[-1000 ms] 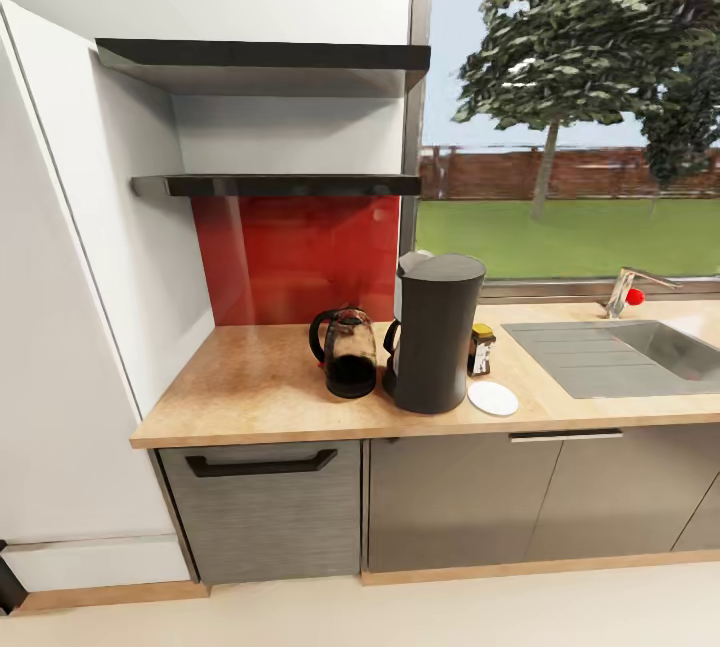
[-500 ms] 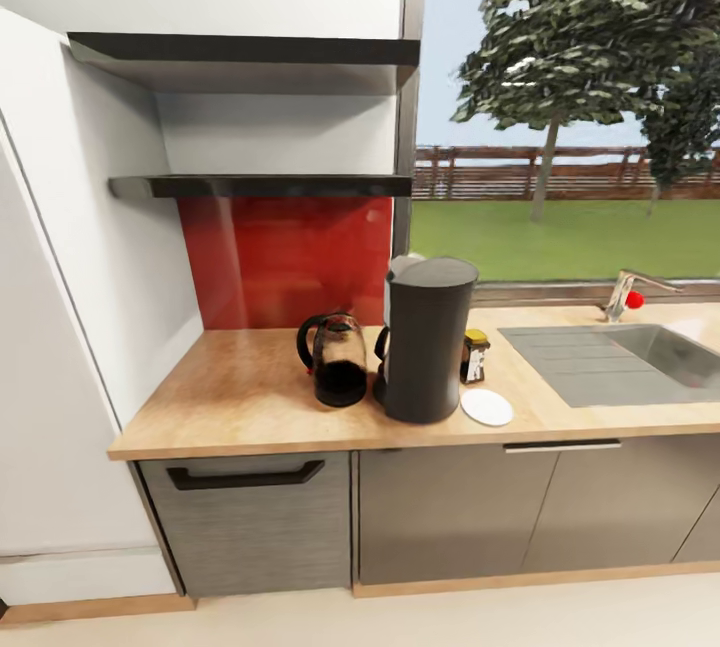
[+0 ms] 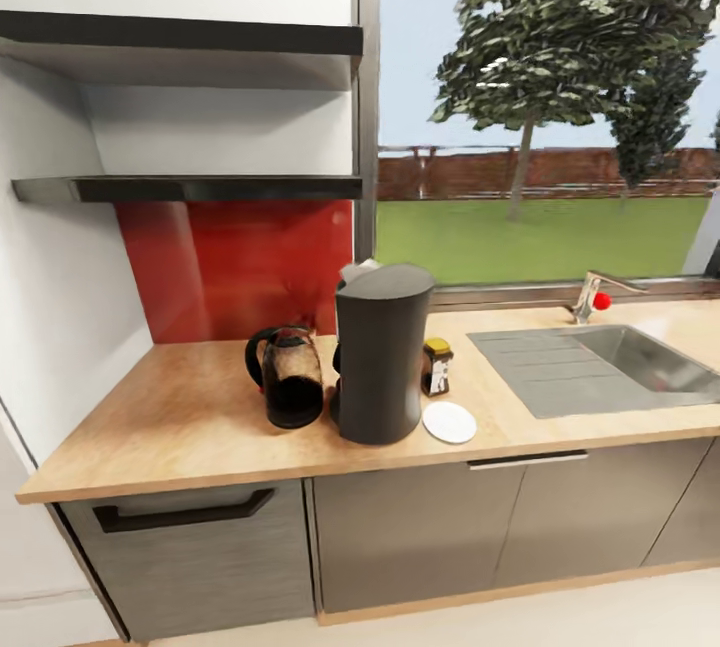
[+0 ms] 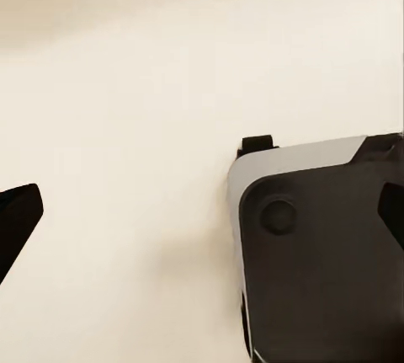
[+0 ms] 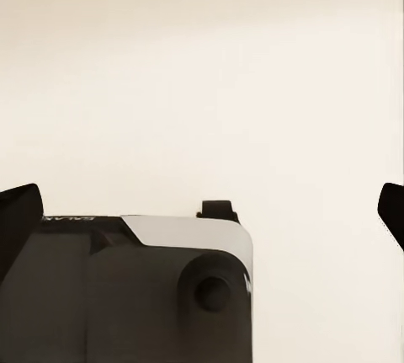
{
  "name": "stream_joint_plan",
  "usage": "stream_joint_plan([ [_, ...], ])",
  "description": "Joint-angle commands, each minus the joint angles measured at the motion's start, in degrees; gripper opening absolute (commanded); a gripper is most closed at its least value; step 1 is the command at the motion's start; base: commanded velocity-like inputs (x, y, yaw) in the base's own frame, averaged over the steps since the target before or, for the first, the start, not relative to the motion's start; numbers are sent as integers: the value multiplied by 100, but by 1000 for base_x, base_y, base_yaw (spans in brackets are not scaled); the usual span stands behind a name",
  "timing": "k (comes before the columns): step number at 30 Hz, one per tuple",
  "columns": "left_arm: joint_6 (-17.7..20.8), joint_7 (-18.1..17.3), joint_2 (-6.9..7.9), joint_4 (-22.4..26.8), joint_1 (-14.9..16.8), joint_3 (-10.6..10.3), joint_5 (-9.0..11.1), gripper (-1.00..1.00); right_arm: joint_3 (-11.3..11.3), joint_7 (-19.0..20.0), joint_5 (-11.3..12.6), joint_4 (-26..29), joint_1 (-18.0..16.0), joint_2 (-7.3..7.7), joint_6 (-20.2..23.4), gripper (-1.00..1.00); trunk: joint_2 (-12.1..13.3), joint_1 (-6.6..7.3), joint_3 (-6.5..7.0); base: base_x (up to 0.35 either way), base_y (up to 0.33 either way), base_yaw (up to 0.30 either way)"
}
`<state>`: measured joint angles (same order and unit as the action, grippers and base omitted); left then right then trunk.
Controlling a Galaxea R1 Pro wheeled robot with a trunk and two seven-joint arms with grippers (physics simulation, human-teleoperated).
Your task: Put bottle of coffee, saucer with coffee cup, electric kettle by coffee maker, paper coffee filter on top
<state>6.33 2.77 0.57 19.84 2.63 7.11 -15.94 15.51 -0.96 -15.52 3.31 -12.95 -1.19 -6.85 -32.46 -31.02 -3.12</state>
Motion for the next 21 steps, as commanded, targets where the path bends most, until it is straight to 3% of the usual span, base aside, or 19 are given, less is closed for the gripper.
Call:
stream_joint_plan([
  [1,27,-5,-4,-8,1,41,-59,100,49,-10,-61,-6,-6,-3,-67,100,-9,-4,-11,182,-227,-258],
  [17,26,3,-4,-59,1,62,-42,100,49,-10,-66,-6,-6,-4,-194,100,-9,-4,-11,160,-238,-261],
  [21,27,4,-4,-59,1,62,-41,100,49,-17,-66,-6,-6,-4,-194,100,-9,-4,-11,154,-243,-135],
])
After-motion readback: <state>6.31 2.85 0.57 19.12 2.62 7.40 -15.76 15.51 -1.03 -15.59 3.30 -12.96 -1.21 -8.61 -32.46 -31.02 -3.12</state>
